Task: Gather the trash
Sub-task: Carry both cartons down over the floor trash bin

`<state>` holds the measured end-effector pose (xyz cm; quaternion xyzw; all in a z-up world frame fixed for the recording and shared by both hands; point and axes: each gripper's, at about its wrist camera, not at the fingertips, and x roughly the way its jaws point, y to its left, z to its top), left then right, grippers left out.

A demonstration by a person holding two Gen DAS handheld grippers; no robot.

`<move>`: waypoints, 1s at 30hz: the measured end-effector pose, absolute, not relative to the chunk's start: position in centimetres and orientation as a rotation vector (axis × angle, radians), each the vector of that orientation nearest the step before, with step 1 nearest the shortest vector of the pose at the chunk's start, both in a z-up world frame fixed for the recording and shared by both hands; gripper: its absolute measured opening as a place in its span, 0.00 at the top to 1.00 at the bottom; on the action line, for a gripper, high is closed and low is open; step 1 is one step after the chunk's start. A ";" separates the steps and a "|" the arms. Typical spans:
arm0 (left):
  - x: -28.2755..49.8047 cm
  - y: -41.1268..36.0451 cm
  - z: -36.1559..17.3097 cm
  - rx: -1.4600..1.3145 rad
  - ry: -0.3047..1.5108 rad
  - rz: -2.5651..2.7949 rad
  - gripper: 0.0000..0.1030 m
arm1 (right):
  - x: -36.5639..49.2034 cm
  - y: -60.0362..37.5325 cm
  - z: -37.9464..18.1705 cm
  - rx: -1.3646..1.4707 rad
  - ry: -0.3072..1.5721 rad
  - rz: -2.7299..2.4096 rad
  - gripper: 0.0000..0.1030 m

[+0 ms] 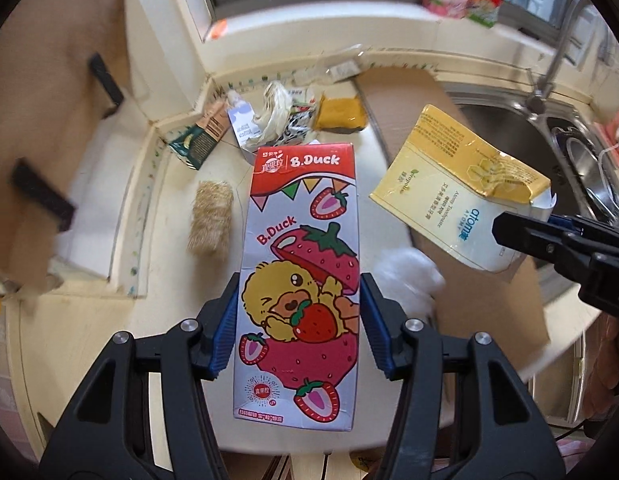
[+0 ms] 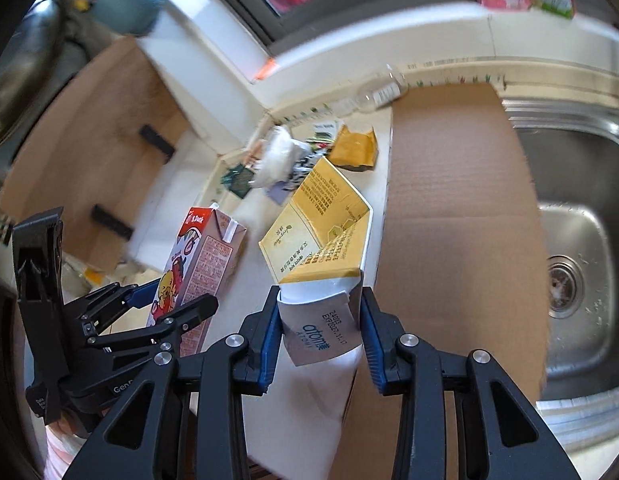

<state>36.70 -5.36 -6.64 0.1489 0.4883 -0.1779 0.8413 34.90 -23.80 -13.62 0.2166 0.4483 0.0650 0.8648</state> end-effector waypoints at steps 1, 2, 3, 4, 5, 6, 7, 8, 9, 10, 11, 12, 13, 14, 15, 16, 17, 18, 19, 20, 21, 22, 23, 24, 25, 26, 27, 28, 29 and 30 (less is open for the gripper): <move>35.7 -5.2 -6.2 0.316 1.022 -0.379 0.49 | 33.4 -23.6 -12.9 0.453 0.927 0.137 0.65; 34.0 -4.8 -5.2 0.320 1.005 -0.382 0.49 | 31.7 -23.2 -12.0 0.451 0.910 0.136 0.65; 32.6 -4.5 -4.5 0.322 0.991 -0.384 0.49 | 30.0 -22.9 -11.2 0.450 0.896 0.134 0.65; 31.3 -4.2 -3.8 0.321 0.979 -0.388 0.49 | 28.5 -22.8 -10.6 0.450 0.885 0.133 0.65; 29.8 -3.8 -3.2 0.316 0.969 -0.394 0.49 | 26.8 -22.4 -9.9 0.449 0.873 0.131 0.65; 28.3 -3.4 -2.6 0.310 0.961 -0.400 0.49 | 25.4 -22.1 -9.3 0.447 0.863 0.129 0.65; 27.1 -3.0 -2.2 0.306 0.957 -0.403 0.49 | 23.6 -21.7 -8.7 0.445 0.852 0.126 0.65; 25.4 -2.4 -1.7 0.300 0.951 -0.406 0.49 | 22.0 -21.3 -8.3 0.442 0.845 0.125 0.65; 24.3 -2.0 -1.5 0.298 0.950 -0.407 0.49 | 20.1 -20.7 -7.8 0.437 0.838 0.124 0.65; 22.8 -1.4 -1.4 0.294 0.949 -0.408 0.49 | 18.5 -20.3 -7.6 0.432 0.835 0.122 0.65; 21.6 -1.1 -1.3 0.290 0.949 -0.410 0.49 | 16.8 -19.9 -7.5 0.429 0.832 0.122 0.65; 20.0 -0.5 -1.3 0.282 0.952 -0.412 0.49 | 15.3 -19.5 -7.4 0.427 0.830 0.123 0.65; 18.5 0.1 -1.5 0.273 0.957 -0.414 0.49 | 13.4 -18.9 -7.4 0.423 0.829 0.123 0.65; 17.4 0.5 -1.7 0.269 0.961 -0.416 0.49 | 11.7 -18.6 -7.4 0.418 0.827 0.122 0.65; 15.9 1.1 -2.0 0.262 0.967 -0.417 0.49 | 10.2 -18.1 -7.6 0.414 0.827 0.121 0.65; 14.3 1.6 -2.4 0.258 0.974 -0.419 0.49 | 8.6 -17.7 -7.9 0.413 0.829 0.122 0.65; 13.0 2.0 -2.9 0.255 0.978 -0.418 0.49 | 7.0 -17.2 -8.3 0.413 0.832 0.124 0.65; 12.0 2.4 -3.4 0.254 0.983 -0.419 0.49 | 5.5 -16.7 -8.7 0.412 0.836 0.125 0.65; 10.6 2.8 -4.0 0.252 0.989 -0.422 0.49 | 4.0 -16.2 -9.3 0.410 0.841 0.129 0.65; 9.3 3.1 -4.5 0.248 0.995 -0.424 0.49 | 2.5 -15.6 -9.9 0.405 0.849 0.133 0.65; 8.4 3.5 -5.1 0.244 0.998 -0.427 0.49 | 1.3 -15.1 -10.5 0.399 0.857 0.134 0.65; 7.5 3.8 -5.7 0.239 1.000 -0.431 0.49 | 0.0 -14.6 -11.4 0.393 0.865 0.135 0.65; 6.5 4.1 -6.4 0.234 1.003 -0.431 0.49 | -1.2 -14.1 -12.2 0.386 0.876 0.140 0.65; 5.4 4.3 -7.3 0.231 1.011 -0.427 0.49 | -2.0 -13.7 -13.0 0.382 0.887 0.140 0.65; 4.7 4.5 -8.2 0.228 1.021 -0.424 0.49 | -3.0 -13.3 -14.0 0.380 0.902 0.139 0.65; 3.9 4.6 -9.2 0.222 1.030 -0.424 0.49 | -3.8 -13.0 -15.1 0.377 0.917 0.139 0.65; 3.1 4.7 -10.4 0.217 1.038 -0.419 0.49 | -4.7 -12.7 -16.3 0.375 0.937 0.139 0.65; 2.4 4.9 -11.7 0.216 1.055 -0.410 0.49 | -4.9 -12.3 -17.6 0.376 0.956 0.141 0.65; 2.0 4.9 -13.0 0.214 1.075 -0.405 0.49 | -5.3 -11.9 -19.0 0.370 0.978 0.141 0.65; 1.7 5.0 -14.4 0.207 1.094 -0.403 0.49 | -5.8 -11.5 -20.5 0.358 0.999 0.135 0.65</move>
